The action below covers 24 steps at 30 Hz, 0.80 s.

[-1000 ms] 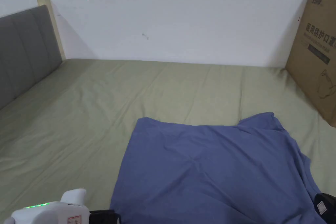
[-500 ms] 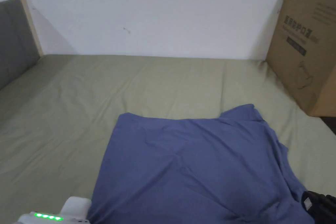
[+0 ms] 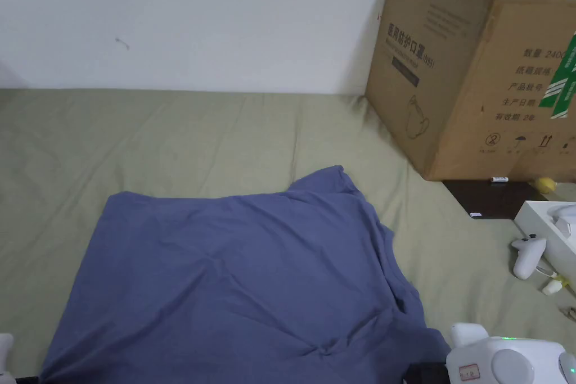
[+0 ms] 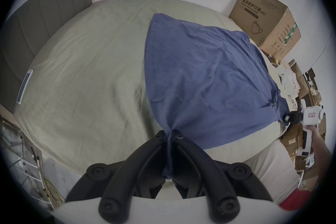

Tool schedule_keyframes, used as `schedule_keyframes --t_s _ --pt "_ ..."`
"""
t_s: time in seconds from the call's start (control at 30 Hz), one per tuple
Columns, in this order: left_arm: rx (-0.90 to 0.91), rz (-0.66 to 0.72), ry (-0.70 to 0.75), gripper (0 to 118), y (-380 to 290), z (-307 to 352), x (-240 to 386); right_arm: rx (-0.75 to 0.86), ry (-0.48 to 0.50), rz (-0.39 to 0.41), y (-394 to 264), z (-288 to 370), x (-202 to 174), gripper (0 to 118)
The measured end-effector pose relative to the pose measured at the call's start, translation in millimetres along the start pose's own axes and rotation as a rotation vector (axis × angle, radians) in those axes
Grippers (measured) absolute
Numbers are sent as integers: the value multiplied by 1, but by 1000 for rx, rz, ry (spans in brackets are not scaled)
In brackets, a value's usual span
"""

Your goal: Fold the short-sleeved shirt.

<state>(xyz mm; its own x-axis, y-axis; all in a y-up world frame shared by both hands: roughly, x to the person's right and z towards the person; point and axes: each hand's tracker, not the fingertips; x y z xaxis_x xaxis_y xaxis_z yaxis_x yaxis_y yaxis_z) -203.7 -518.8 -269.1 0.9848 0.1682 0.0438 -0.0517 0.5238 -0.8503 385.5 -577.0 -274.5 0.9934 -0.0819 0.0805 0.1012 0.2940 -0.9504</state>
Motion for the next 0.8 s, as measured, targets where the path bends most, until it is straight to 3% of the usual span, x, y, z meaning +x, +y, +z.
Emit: schedule_keyframes --t_s 0.13,0.2,0.5,0.63,0.73,0.8 --pt "-34 -17 11 4 -1 -3 3 86 -23 61 -14 18 -6 47" --pt "-39 -18 9 4 0 -4 3 89 74 60 -12 27 -7 11" --pt "-23 109 -132 4 14 10 -15 213 191 -16 -11 74 -1 4" --pt "37 232 -227 4 32 17 -27 277 260 -112 8 95 8 4" --pt "59 197 -200 4 62 14 -23 315 311 -201 36 106 9 4" --pt "70 201 -208 4 91 3 -25 331 319 -213 63 110 5 4"
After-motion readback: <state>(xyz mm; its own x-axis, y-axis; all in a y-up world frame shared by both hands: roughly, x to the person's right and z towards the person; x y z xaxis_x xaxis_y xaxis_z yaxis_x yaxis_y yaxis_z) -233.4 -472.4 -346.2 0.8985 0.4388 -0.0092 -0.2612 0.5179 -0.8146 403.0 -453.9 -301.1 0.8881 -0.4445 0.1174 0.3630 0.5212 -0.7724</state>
